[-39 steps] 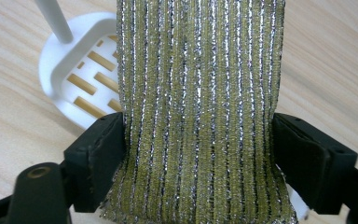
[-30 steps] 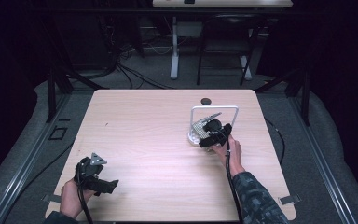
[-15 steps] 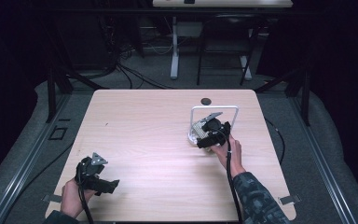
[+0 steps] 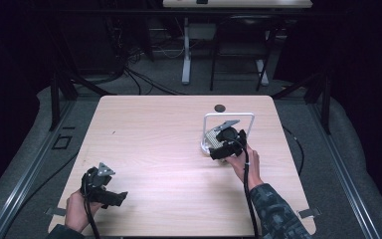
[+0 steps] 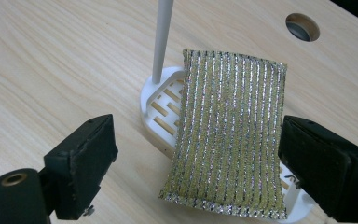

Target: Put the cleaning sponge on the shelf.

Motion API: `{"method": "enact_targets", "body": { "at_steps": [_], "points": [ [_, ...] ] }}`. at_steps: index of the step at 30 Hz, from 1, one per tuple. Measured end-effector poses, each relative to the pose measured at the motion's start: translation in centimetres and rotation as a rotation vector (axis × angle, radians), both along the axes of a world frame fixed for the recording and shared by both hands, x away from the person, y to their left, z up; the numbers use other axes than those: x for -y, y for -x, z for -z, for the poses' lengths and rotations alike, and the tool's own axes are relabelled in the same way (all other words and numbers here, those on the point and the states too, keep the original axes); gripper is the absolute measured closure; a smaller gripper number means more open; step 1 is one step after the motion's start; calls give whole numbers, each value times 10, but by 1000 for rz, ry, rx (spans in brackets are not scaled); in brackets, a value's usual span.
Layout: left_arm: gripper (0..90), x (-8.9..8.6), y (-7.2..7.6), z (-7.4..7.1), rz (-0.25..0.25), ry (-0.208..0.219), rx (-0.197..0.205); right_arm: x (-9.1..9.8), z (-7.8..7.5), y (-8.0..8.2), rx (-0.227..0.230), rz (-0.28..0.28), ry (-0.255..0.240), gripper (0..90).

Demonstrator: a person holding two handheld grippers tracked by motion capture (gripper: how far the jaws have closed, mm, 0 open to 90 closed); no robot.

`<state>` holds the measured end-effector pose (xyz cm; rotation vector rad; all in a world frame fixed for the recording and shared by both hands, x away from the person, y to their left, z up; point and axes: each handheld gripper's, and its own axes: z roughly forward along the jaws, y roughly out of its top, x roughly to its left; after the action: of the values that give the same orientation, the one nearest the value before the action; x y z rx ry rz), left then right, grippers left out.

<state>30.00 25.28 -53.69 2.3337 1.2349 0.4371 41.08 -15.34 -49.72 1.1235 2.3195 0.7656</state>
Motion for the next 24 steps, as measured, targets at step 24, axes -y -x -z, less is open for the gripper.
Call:
{"method": "enact_targets", "body": {
  "at_steps": [24],
  "points": [
    [1,1,0,0,5,-3,-2,33,-29,50,4,-65,-42,46]
  ]
}}
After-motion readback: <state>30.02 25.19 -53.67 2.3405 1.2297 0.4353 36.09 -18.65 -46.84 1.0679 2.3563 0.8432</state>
